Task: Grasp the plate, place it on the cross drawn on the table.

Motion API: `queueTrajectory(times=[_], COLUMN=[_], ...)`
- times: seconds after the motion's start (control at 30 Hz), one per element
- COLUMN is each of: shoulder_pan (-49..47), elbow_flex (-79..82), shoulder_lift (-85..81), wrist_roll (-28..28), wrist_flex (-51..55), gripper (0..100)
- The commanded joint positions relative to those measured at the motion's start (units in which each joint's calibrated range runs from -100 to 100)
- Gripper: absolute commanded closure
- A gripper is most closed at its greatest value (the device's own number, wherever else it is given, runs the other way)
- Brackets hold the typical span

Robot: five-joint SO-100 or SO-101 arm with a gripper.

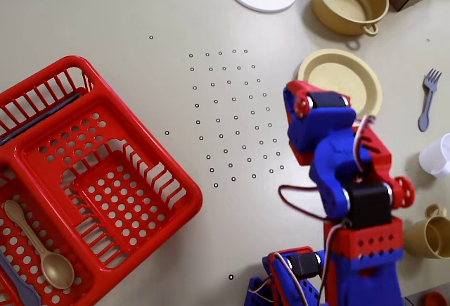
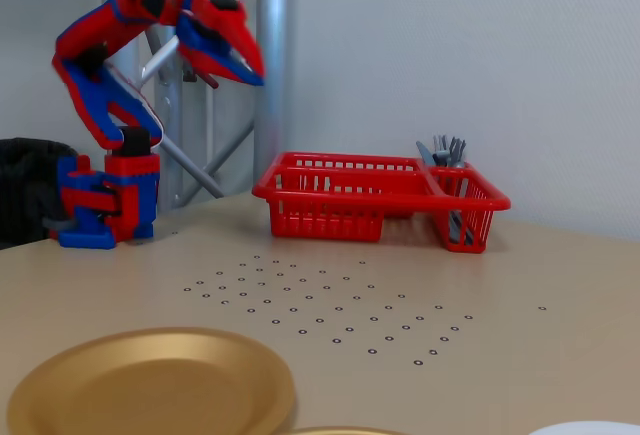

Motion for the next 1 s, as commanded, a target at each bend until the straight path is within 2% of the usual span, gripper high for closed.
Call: queueTrajectory(times=[0.0, 0.57, 0.97], shoulder_pan=[-0.8, 1.3, 1.7], elbow_flex=[4.4, 46.4, 59.1], shoulder_lift=[-6.4, -39.2, -40.4], wrist_roll=[-1.0, 1.2, 1.6], wrist_flex=[2.7, 2.8, -4.8], gripper=[100, 100, 100])
